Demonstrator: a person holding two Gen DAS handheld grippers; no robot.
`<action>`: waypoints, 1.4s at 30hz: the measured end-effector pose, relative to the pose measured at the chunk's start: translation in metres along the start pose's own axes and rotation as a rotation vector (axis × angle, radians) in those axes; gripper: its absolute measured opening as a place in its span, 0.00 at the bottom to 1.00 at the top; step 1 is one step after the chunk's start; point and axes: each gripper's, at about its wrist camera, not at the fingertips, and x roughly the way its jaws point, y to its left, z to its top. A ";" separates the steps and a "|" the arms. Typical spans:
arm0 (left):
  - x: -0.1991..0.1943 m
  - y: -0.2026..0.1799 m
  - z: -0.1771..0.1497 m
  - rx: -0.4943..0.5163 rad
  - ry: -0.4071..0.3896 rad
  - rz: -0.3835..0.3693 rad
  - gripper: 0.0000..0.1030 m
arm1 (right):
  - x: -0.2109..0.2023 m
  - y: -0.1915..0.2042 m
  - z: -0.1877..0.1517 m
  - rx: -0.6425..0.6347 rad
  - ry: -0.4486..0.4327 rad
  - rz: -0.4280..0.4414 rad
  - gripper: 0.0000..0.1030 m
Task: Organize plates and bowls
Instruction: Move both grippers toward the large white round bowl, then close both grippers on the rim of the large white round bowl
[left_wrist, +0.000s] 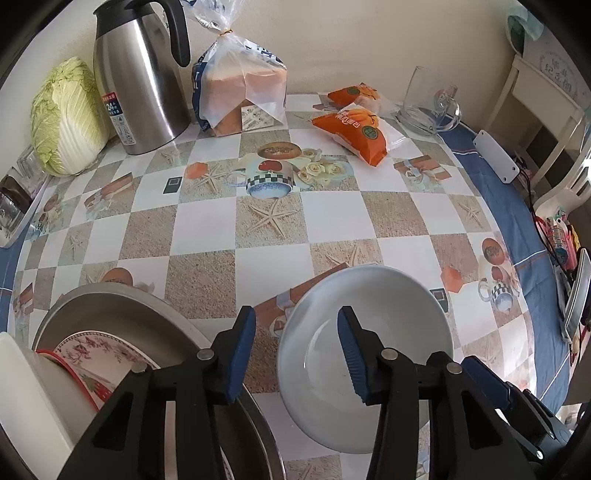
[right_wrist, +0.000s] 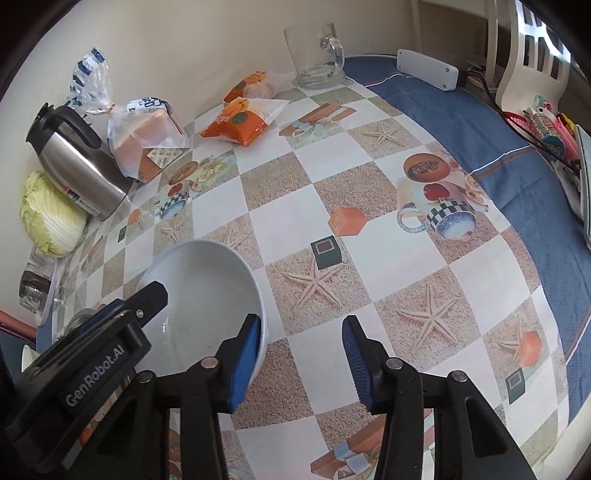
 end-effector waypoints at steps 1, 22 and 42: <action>0.002 -0.001 -0.001 0.002 0.006 -0.002 0.39 | -0.001 0.000 0.000 0.005 -0.002 0.005 0.36; 0.009 -0.010 -0.007 0.033 0.039 -0.048 0.12 | -0.003 -0.003 0.000 0.026 0.005 0.046 0.06; -0.084 0.023 0.008 -0.023 -0.138 -0.044 0.12 | -0.076 0.035 0.007 -0.019 -0.149 0.132 0.06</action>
